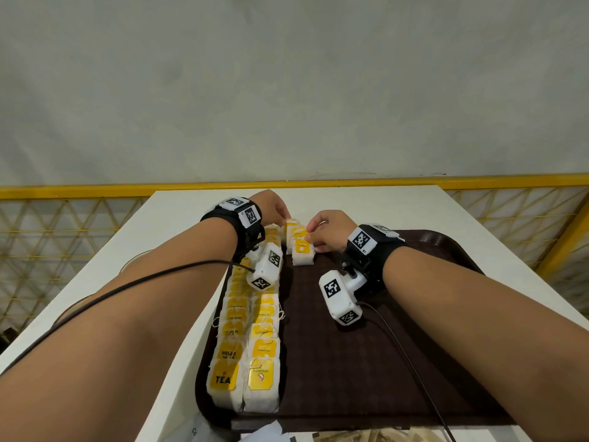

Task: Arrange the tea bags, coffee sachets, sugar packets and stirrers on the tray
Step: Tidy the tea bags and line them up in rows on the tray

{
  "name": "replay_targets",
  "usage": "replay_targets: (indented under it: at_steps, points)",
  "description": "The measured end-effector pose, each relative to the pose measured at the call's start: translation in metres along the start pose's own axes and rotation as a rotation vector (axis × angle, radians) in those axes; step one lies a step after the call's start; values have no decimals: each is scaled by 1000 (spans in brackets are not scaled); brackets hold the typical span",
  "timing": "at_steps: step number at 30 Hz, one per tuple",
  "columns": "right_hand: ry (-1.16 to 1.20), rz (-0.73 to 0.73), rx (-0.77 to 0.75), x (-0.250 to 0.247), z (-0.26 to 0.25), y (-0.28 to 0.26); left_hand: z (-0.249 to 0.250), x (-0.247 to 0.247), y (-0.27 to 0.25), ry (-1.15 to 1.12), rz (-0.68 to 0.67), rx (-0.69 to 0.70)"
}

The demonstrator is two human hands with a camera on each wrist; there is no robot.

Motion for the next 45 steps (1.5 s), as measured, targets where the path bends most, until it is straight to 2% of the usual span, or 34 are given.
replay_targets:
  at_steps: [5,9,17,27,32,39,45]
  points:
    - [-21,3,-3,11,-2,3,-3,0,5,24,-3,-35]
    - [-38,36,-1,12,-3,5,-10,-6,1,-34,68,-58]
    - [-37,57,-5,13,-2,4,-8,0,-7,5,-57,-35]
    - [-99,-76,78,6,-4,-14,-6,-4,-3,12,45,-109]
    - [-141,-72,51,14,-5,-14,1,-2,-9,32,-70,-99]
    - [-135,-33,24,20,-5,-14,10,4,-6,180,-124,-186]
    - [-171,-8,32,21,-4,-13,12,4,-6,187,-140,-180]
Point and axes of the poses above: each hand's wrist, its own y-axis towards the middle knuckle, its own x-axis out of the palm, z = x × y, the point moved 1 cm from there along y, towards the middle knuckle, and after that the axes turned 15 degrees about -z, right-handed, at the moved point
